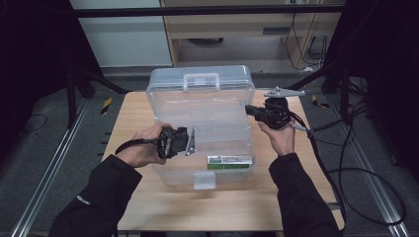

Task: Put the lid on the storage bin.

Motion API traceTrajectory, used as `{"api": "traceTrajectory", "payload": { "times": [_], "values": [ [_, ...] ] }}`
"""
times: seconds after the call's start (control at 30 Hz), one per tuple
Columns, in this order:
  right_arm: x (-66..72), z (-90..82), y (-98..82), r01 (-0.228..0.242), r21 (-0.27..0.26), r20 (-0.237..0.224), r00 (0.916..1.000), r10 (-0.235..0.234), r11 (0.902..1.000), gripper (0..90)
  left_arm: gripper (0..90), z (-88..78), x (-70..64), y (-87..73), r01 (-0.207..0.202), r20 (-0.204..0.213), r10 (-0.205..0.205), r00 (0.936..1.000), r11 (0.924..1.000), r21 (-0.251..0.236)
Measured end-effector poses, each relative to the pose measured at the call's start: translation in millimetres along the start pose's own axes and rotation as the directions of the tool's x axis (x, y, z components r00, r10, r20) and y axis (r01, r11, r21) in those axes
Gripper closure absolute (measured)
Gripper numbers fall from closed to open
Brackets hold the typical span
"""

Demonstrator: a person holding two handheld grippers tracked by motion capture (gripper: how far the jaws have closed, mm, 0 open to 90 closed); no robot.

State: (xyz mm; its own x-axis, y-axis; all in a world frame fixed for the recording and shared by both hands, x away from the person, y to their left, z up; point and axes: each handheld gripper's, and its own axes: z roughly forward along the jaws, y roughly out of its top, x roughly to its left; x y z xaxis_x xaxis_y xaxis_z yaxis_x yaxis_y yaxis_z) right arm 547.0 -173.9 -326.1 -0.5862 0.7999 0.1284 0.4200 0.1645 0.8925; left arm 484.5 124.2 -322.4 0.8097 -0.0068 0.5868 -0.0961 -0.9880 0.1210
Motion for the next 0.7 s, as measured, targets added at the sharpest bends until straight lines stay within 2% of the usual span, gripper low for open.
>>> {"api": "traceTrajectory", "payload": {
  "times": [0.3,0.33,0.37,0.47,0.7],
  "values": [
    [-2.8,2.0,1.1,-0.005,-0.001,0.009,0.9999,0.005,1.0,90.0,79.5,0.1,-4.1,0.1,0.005,0.011,-0.005,0.9999,1.0,0.001],
    [-2.9,1.8,1.2,-0.004,-0.001,0.012,0.9999,0.004,1.0,90.0,79.5,-0.1,-3.5,0.3,-0.007,0.008,0.007,1.0,1.0,0.001],
    [-3.2,1.6,1.3,-0.006,-0.001,0.009,0.9999,0.006,1.0,90.0,79.5,0.6,-4.8,-0.2,0.008,0.011,-0.007,0.9999,1.0,-0.006],
    [-3.6,0.8,1.5,-0.004,-0.001,0.012,0.9999,0.004,1.0,90.0,79.4,0.0,-5.5,0.8,-0.001,0.013,0.001,0.9999,1.0,0.007],
    [-4.5,-1.8,2.3,-0.003,-0.01,0.021,0.9998,0.004,0.9999,90.0,79.4,0.1,-7.2,1.2,0.01,0.015,-0.01,0.9998,0.9999,0.013]
  ]
}}
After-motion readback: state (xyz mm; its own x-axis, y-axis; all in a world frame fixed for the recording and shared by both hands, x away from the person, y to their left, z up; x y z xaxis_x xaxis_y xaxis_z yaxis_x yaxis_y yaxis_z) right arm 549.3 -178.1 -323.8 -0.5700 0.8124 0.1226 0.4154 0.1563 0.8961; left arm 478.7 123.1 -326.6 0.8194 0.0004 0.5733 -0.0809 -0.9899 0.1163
